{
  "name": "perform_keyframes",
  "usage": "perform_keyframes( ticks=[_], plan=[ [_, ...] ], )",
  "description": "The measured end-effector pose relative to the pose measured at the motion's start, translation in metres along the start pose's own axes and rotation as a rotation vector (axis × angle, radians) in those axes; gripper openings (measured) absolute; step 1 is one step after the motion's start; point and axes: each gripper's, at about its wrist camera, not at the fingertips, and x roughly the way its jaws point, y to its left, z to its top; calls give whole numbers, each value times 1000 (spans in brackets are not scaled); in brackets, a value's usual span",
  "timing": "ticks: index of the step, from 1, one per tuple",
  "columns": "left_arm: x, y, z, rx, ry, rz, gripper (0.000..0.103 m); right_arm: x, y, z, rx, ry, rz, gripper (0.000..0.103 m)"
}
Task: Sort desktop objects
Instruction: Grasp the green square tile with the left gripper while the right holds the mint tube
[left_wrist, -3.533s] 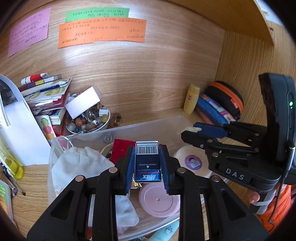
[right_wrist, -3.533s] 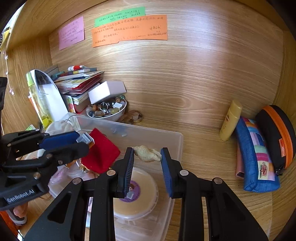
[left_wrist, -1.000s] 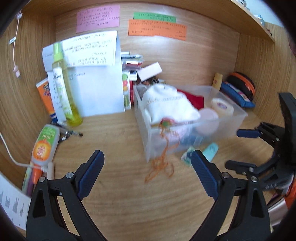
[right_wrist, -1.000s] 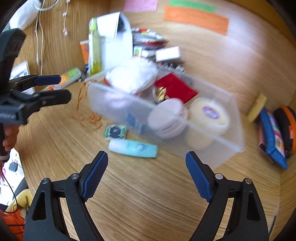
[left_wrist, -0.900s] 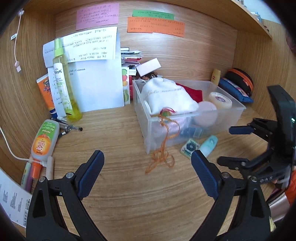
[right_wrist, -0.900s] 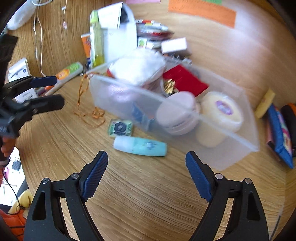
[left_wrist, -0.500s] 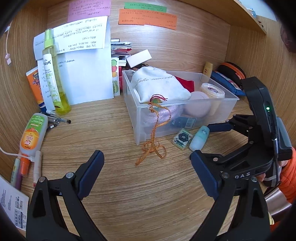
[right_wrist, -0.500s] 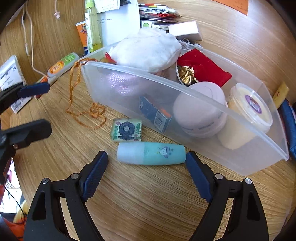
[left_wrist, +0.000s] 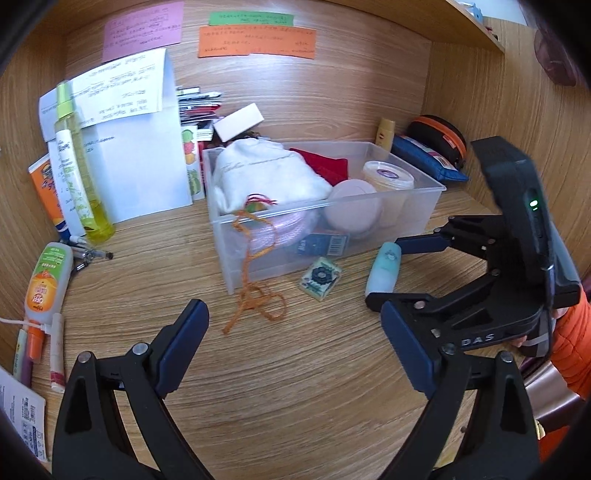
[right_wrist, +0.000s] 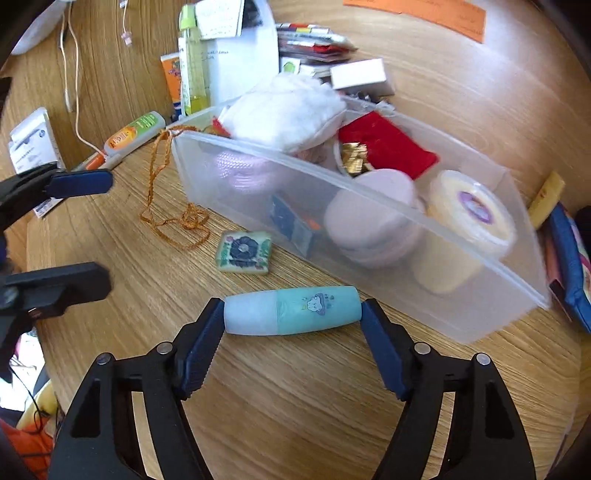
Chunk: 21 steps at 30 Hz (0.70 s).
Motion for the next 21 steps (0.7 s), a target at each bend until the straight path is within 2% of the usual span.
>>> perform_keyframes(
  ticks=[1,5,7,10,13,18,21],
  plan=[
    [3,-3,2,8,7,-8,81,-5,-5,-2,10,-7,1,71],
    [18,-15,8,20,38,-28,71,-20,-28,-12,76,-46,6,71],
    [26,-22,10,29,53,-42,60,-23,-39,-18,108,-57,15,71],
    [39,-30,14,38,77,-51,55,-23,-51,-24,148,-56,38,71],
    [51,-35,18,42,101,-21,53,-24,-57,-25,179,-68,74,71],
    [70,-30,22,23,165,25,52,-31,-50,-26,155,-97,88,71],
    [79,-28,24,18,194,41,46,-32,-49,-26,148,-105,98,71]
  ],
)
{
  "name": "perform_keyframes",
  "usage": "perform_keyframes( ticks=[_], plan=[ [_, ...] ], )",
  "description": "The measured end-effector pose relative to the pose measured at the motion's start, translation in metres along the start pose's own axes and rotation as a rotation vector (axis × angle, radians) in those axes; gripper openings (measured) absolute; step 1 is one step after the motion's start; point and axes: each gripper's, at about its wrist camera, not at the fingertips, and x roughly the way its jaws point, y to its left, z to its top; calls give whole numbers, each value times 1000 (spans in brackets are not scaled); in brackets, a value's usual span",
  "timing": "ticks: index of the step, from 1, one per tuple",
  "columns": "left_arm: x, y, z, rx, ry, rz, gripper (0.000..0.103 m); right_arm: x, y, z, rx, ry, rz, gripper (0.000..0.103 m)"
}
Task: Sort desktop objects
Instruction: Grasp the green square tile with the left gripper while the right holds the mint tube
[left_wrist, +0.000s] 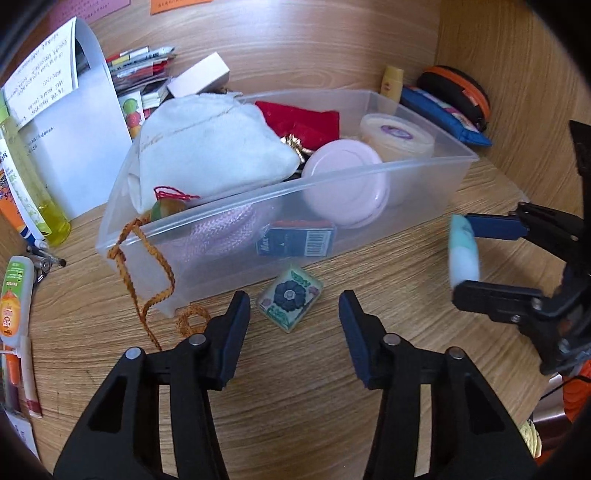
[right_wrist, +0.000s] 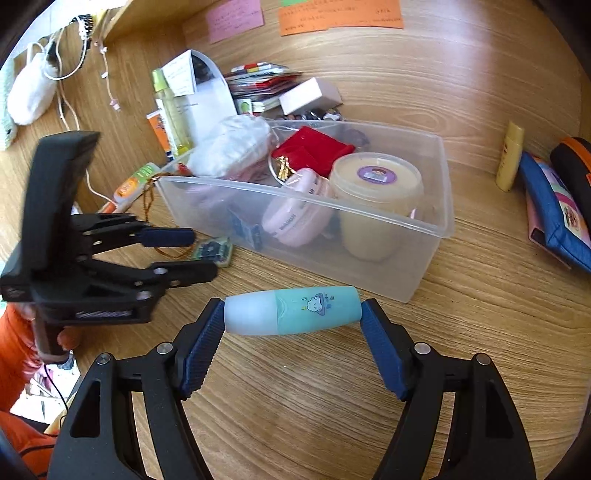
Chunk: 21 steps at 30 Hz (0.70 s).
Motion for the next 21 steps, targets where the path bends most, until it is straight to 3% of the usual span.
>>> perform_keyframes(
  ticks=[14,21],
  plan=[
    [12,-2,2,-17,2,33,39,-2,-1,-1,7,-16,-11,71],
    [-12,-2,-2,-29,-50,-14,39,-10,-8,5,40,-33,-9,71]
  ],
)
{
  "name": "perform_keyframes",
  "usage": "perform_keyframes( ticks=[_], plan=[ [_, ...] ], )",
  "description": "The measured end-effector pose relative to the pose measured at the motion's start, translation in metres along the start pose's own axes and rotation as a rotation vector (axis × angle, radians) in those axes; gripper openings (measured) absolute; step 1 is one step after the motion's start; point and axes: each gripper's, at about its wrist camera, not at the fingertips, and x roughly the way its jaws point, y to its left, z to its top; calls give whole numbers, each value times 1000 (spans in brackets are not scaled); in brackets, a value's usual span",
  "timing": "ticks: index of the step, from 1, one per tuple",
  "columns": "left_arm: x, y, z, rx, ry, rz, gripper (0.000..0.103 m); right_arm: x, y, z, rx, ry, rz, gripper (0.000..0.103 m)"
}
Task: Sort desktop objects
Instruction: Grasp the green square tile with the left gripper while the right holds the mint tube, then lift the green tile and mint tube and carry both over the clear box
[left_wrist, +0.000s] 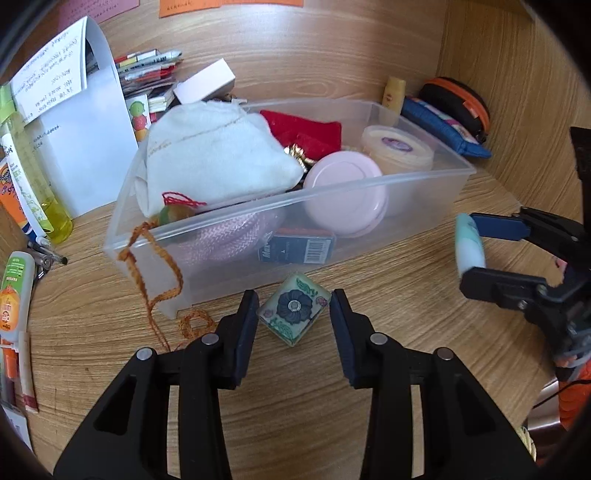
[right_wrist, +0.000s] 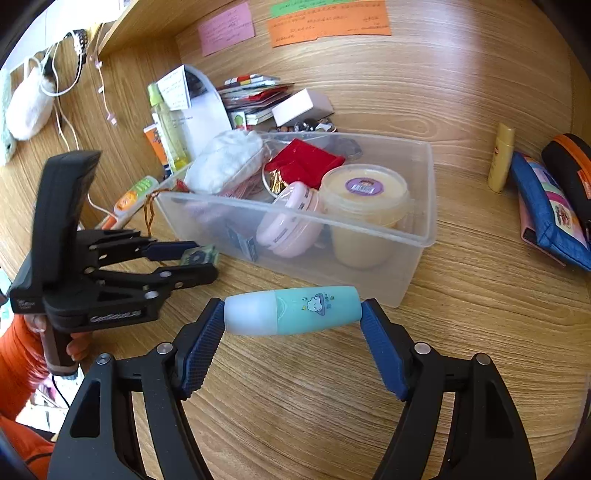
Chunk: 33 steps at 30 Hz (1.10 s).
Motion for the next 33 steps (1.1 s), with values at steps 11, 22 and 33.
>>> perform_keyframes(
  ticks=[11,22,33],
  plan=[
    [-50,-10,16,12,-151,-51,39,-26,1,31,-17,-91,-29,71],
    [-48,13,51,-42,-218,-2,39,-19,4,79,-19,-143,-19,71],
    [-25,45,103,-110,-225,-53,39,36,4,114,-68,-66,-121,71]
  ],
)
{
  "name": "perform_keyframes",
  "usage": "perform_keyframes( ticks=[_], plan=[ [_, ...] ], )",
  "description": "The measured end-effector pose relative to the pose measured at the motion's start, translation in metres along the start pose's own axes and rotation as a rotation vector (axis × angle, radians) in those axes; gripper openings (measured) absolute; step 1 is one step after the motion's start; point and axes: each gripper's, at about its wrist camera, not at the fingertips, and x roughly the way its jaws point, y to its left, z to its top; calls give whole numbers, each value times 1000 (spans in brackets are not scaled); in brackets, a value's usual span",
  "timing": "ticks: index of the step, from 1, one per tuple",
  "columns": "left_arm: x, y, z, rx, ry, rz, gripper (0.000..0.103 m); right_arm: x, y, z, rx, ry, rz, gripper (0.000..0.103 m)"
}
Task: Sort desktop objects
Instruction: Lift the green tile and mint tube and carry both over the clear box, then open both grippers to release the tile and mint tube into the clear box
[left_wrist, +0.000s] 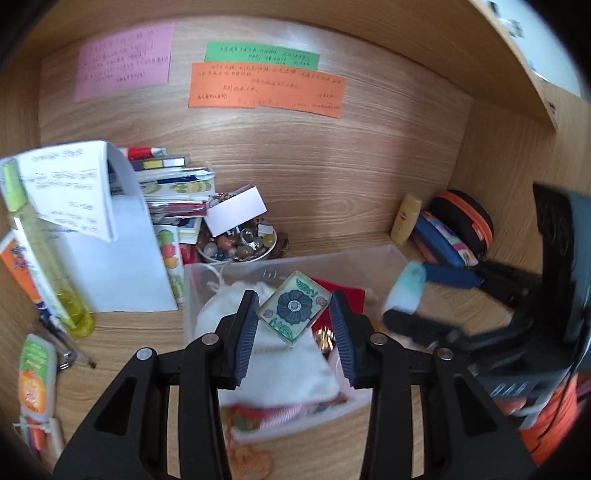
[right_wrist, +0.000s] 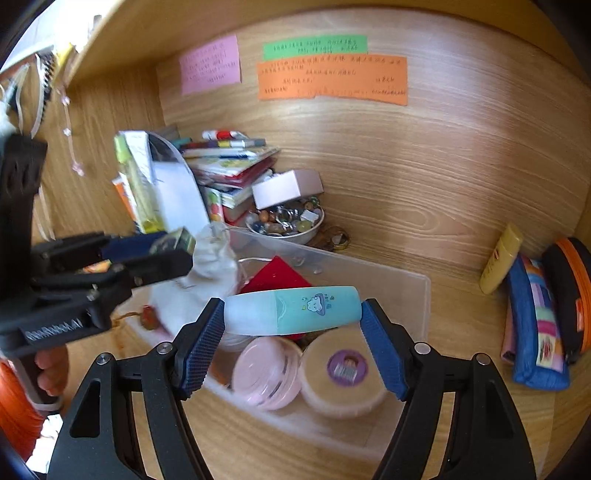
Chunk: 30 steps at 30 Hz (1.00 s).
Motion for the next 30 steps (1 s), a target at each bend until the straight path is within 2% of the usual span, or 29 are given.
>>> perform_keyframes(
  ticks=[6,13,18,28,30],
  plan=[
    [27,8,1,-27,39,-55,39,22,7,-9,-32,3,-37,71],
    [41,5,-1,-53,57,-80,39,38,18,-18,-103,-9,-106,71],
    [43,-2,-2,-38,48,-60,39,38,21,-25,-141,-15,-140,71],
    [29,-9,-9,-9,-8,-3,39,31,19,-27,-136,-35,-132,72],
    [27,-10,-9,-5,-15,5,39,30,18,-27,-134,-39,-136,75]
  ],
)
